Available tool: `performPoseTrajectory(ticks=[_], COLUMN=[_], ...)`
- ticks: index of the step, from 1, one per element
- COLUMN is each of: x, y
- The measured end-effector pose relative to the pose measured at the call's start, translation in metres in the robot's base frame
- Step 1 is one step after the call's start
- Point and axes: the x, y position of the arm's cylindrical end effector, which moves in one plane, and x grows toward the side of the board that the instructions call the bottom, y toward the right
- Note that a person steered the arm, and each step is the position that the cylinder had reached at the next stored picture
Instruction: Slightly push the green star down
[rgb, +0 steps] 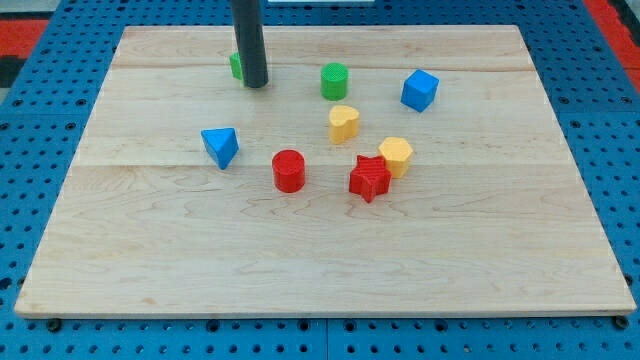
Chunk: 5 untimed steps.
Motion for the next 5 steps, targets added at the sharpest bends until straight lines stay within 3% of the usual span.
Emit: performPoseTrajectory(ticks=[1, 4, 5], x=[0.041, -0.057, -0.097], y=[0.031, 0.040, -0.013])
